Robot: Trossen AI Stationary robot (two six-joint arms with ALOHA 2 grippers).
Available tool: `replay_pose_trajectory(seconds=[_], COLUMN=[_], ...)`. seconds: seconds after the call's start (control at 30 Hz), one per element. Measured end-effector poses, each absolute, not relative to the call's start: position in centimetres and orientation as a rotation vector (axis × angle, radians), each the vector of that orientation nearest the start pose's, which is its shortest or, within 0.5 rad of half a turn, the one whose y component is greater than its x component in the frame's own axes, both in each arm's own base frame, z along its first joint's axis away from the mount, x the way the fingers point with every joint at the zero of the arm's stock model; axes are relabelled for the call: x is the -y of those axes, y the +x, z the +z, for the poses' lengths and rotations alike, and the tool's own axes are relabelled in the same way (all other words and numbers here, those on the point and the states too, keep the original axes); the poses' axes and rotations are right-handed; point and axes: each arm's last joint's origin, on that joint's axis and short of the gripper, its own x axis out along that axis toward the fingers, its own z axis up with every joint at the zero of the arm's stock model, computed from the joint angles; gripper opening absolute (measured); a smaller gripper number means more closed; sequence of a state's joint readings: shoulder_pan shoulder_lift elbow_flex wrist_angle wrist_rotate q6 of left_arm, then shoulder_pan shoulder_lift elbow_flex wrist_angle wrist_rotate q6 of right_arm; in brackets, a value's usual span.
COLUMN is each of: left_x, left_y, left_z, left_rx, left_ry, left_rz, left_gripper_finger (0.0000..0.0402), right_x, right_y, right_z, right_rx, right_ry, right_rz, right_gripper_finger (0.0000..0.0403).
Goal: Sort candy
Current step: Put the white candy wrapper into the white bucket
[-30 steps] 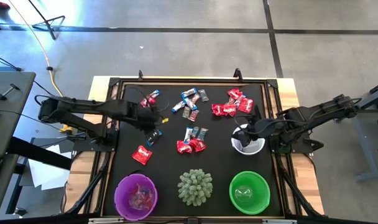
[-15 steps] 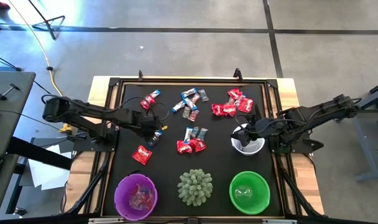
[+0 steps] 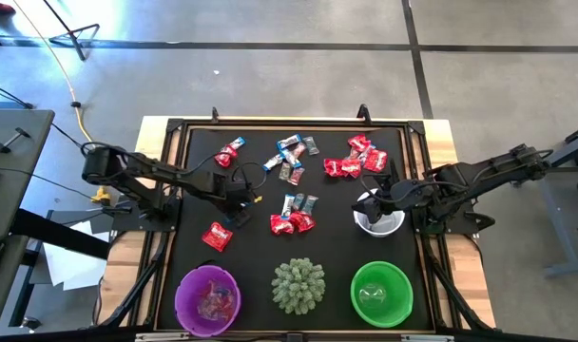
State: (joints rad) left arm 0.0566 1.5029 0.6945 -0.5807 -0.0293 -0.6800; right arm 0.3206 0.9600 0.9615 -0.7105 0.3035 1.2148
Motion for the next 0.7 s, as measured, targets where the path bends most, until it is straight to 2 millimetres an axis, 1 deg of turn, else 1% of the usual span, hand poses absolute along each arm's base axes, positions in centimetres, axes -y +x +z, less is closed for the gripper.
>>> replay_pose_trajectory(seconds=[0.17,0.27,0.33,0.53,0.6,0.7], left_x=[-1.4,-1.4,-1.4,-1.5,-1.5,-1.6], left_y=[23.4,23.4,23.4,24.1,24.2,24.8], left_z=[13.1,13.5,14.0,16.3,17.1,18.7], left_rx=[-1.311,-1.283,-1.260,-1.149,-1.117,-1.044], left_ry=[-0.607,-0.633,-0.645,-0.656,-0.658,-0.661], left_rz=[0.564,0.576,0.578,0.550,0.546,0.541], left_gripper_finger=[0.0094,0.0086,0.0073,0.0011,0.0005,0.0006], right_x=[-5.0,-5.0,-5.0,-5.0,-4.9,-4.8], right_y=[17.9,17.9,17.9,17.9,17.9,18.0], right_z=[31.9,31.9,31.8,31.8,31.8,31.9], right_rx=[-0.580,-0.580,-0.580,-0.565,-0.554,-0.528], right_ry=[0.953,0.953,0.959,0.950,0.945,0.928], right_rz=[-0.382,-0.382,-0.385,-0.405,-0.417,-0.441], right_gripper_finger=[0.0156,0.0156,0.0156,0.0156,0.0156,0.0156])
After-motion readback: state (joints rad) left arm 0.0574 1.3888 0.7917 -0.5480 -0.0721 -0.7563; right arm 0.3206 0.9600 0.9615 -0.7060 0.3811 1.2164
